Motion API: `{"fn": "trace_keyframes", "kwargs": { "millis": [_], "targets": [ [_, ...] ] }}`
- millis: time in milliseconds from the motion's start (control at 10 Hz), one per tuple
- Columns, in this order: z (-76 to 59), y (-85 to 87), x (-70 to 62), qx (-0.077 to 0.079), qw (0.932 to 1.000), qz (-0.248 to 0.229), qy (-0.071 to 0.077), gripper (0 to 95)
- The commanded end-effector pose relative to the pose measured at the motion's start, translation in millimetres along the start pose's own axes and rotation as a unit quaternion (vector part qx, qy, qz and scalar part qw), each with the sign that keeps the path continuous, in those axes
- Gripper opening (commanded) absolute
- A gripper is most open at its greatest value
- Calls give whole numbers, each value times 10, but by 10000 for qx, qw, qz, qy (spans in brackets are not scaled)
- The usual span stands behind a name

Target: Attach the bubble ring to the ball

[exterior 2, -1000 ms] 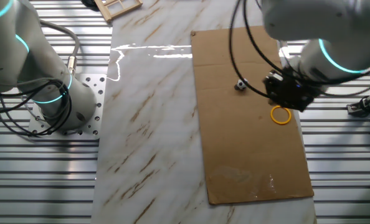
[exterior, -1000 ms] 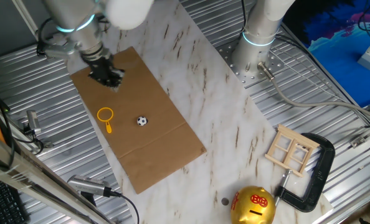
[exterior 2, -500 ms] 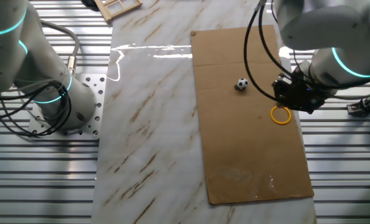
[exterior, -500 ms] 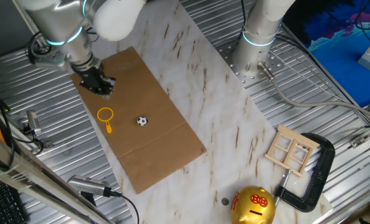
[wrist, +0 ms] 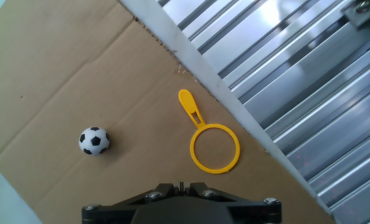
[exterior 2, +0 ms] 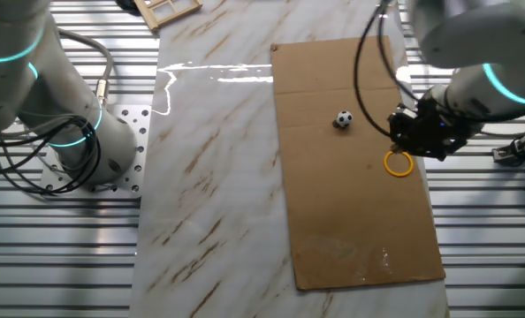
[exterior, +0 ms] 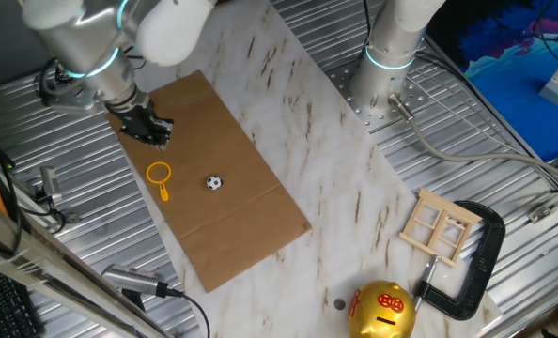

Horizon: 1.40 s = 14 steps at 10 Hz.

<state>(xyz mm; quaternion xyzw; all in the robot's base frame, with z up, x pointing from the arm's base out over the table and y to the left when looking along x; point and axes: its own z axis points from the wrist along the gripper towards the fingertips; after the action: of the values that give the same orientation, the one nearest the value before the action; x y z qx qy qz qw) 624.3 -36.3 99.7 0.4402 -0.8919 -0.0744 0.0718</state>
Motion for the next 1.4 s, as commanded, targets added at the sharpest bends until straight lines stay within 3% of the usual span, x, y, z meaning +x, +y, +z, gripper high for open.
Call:
{"fn": "trace_keyframes", "kwargs": {
  "millis": [100, 200, 300, 1400],
  "targets": [
    [4, 20, 30, 69, 10000, -65, -8, 0],
    [4, 20, 30, 83, 9999, -62, 3, 0],
    [4, 20, 30, 88, 9999, -62, -7, 190],
    [4, 20, 30, 123, 9998, 158, 9, 190]
  ]
}}
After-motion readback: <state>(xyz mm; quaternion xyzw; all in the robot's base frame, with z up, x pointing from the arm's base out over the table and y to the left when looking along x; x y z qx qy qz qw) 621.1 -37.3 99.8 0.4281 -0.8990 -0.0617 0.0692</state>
